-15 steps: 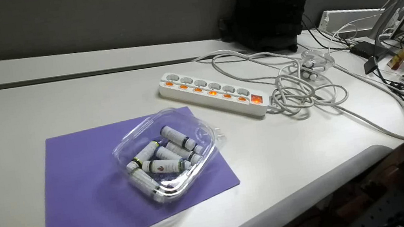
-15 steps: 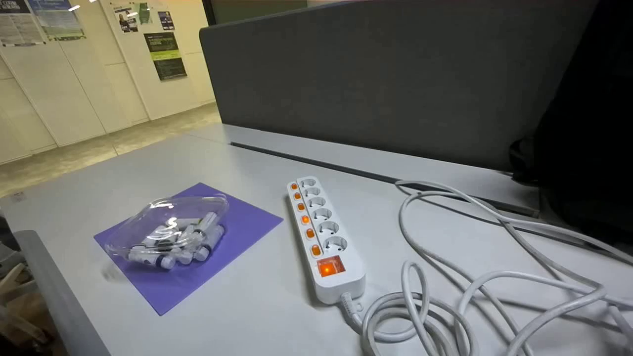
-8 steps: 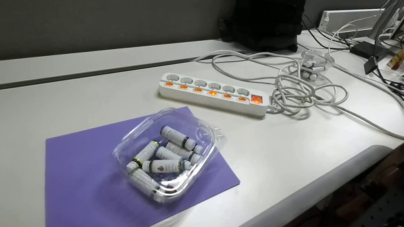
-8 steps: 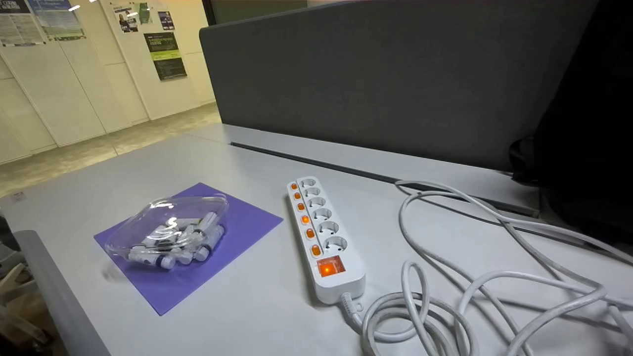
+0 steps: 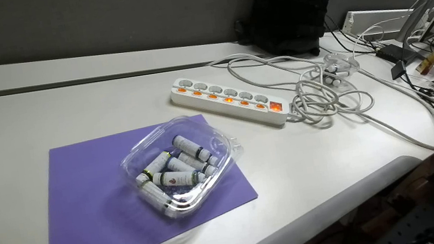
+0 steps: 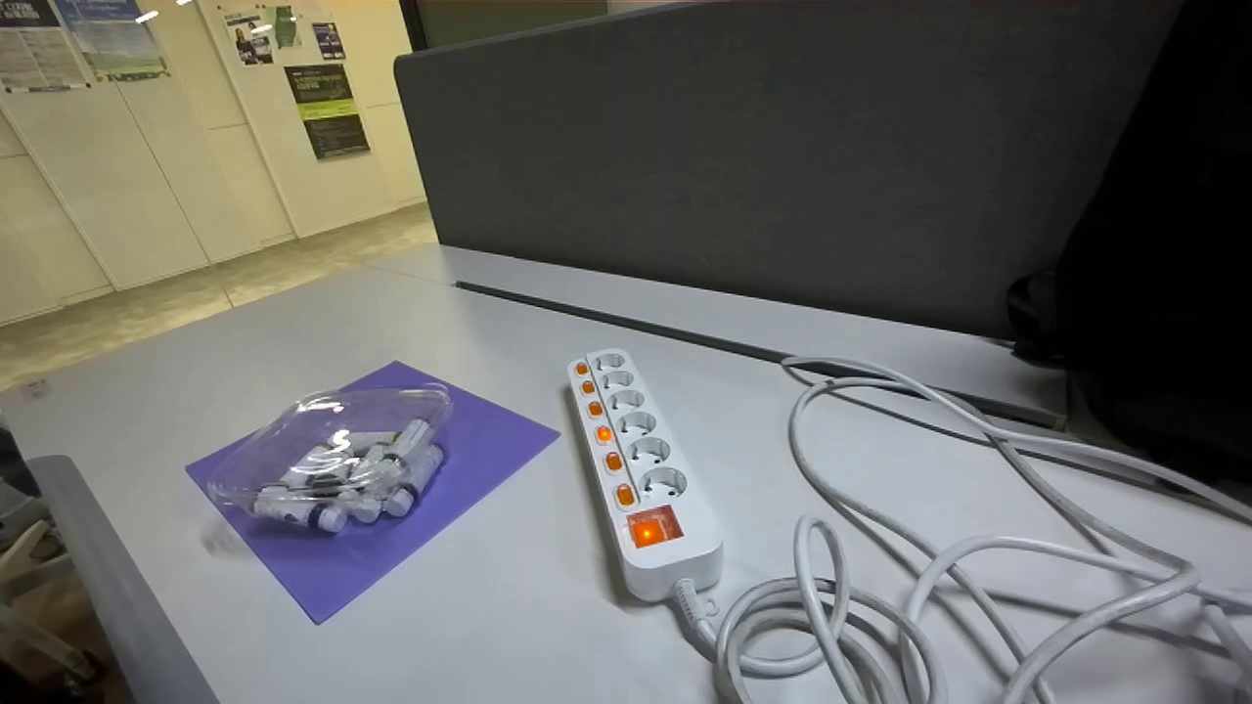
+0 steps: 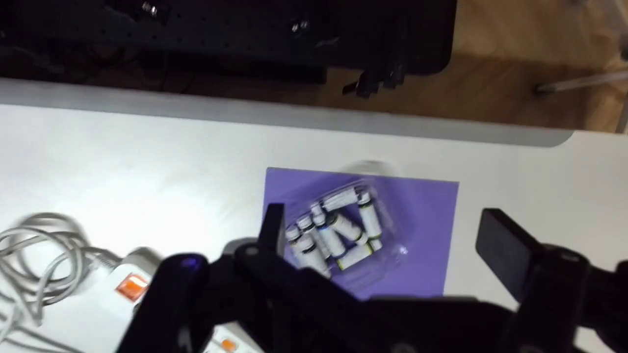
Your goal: Turn off the fourth switch on the extension cable
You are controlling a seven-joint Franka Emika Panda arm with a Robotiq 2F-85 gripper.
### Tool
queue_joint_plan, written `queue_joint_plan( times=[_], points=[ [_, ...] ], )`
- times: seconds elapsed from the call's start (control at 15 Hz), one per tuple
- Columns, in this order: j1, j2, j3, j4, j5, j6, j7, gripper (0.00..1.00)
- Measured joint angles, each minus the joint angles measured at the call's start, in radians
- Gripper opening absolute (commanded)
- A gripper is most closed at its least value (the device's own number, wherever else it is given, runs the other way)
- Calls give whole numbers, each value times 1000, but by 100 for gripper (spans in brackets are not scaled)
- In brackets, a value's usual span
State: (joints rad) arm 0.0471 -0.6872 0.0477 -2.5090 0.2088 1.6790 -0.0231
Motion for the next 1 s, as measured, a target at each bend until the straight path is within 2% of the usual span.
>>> queue_joint_plan(
  times=[0.4, 0.47, 0.53, 0.8, 1.0],
  points=[
    [-131, 52, -18, -69, -110, 361, 40, 100],
    [-145, 71, -18, -79, -126, 422, 58, 75],
    [-157, 93, -18, -85, -139, 475, 77, 74],
    [-188, 203, -18, -91, -163, 627, 142, 45],
    [-193, 302, -18, -83, -182, 696, 182, 24]
  ],
)
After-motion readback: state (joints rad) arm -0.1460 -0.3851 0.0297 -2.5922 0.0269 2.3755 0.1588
